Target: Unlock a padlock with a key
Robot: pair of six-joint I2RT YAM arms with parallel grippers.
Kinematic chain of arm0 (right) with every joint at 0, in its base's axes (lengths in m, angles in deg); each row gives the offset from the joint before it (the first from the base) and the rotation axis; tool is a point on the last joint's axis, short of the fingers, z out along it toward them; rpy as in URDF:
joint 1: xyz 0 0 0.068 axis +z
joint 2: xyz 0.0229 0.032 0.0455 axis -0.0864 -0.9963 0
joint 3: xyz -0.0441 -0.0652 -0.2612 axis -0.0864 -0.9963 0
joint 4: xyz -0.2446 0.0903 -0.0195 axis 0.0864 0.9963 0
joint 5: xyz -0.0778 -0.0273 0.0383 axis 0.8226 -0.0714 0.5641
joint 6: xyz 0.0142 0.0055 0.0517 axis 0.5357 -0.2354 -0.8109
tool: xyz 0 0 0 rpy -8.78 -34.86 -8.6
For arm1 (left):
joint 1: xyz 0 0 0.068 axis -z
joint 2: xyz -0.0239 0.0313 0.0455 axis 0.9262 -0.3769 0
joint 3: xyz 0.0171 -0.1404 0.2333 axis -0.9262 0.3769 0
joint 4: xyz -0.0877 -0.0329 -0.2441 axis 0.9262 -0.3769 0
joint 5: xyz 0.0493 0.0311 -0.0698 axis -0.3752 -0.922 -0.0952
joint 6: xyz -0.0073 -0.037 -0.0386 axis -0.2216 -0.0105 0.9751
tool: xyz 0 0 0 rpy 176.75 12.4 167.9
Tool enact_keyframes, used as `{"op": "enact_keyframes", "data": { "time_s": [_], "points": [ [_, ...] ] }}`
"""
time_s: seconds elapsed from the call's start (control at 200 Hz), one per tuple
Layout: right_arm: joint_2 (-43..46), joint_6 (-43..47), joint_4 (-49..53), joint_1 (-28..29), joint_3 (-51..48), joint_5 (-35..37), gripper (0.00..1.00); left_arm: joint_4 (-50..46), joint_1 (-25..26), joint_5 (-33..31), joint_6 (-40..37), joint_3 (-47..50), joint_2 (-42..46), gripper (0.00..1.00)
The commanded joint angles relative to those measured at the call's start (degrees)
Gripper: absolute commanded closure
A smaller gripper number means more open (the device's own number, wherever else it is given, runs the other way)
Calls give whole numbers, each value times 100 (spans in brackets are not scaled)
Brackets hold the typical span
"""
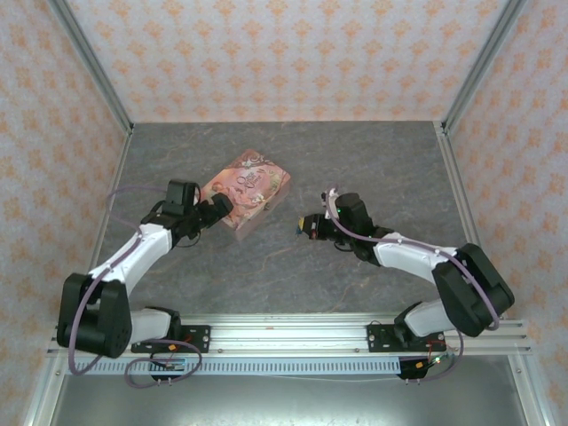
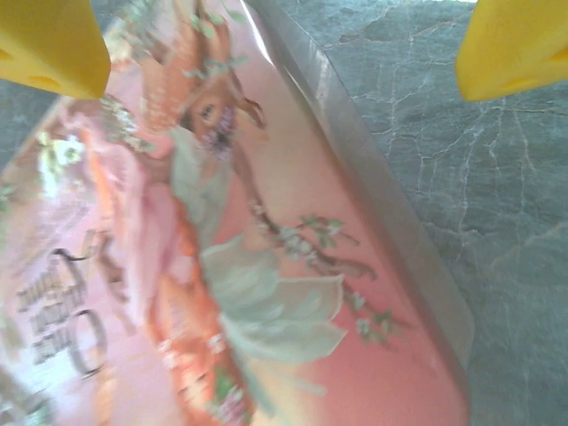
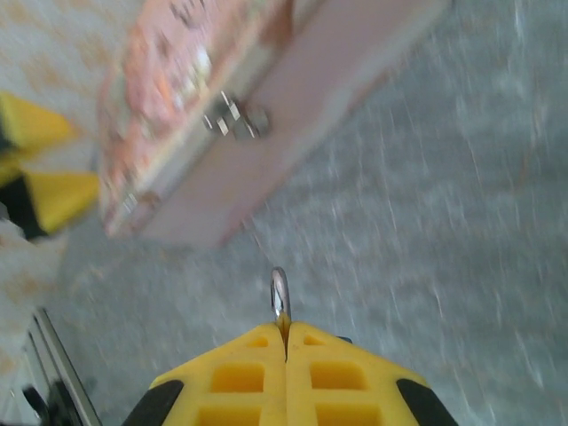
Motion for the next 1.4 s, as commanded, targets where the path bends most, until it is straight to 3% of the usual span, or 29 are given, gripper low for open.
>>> {"op": "enact_keyframes", "data": {
  "time_s": [0.0,0.385,0.46,0.601,0.706,0.856,0.946,1.081,1.181,1.236,1.391],
  "points": [
    [43,416,1796,119,214,-57,100,-164,-42,-235,-230,51,427,0],
    [-931,249,1643,240,641,362,100,-538,-41,-478,-541,260,1056,0],
    [-772,277,1566,224,623,525,85,-510,-43,-595,-637,290,1191,0],
    [-240,656,1943,49,708,886,68,-229,-39,-1213,-726,498,1625,0],
    [210,1035,2316,-261,785,1068,60,-132,-41,-1977,-837,579,1923,0],
    [894,1765,2733,-739,861,1771,48,158,-43,-2928,-1736,657,2171,0],
    [1158,2061,2623,-1172,745,2205,37,564,-38,-2967,-2487,782,2216,0],
    [1607,2170,2231,-2099,457,2703,20,1161,-41,-3476,-2751,1043,2157,0],
    [1628,2026,2016,-2571,203,3840,0,1994,-43,-3765,-2997,1434,2028,0],
    [1580,2044,1765,-2835,12,4070,1,2484,-45,-3832,-3177,1624,1874,0],
    [1224,2066,294,-3526,-708,3702,1,3928,-51,-3800,-3618,2074,1078,0]
  ]
}}
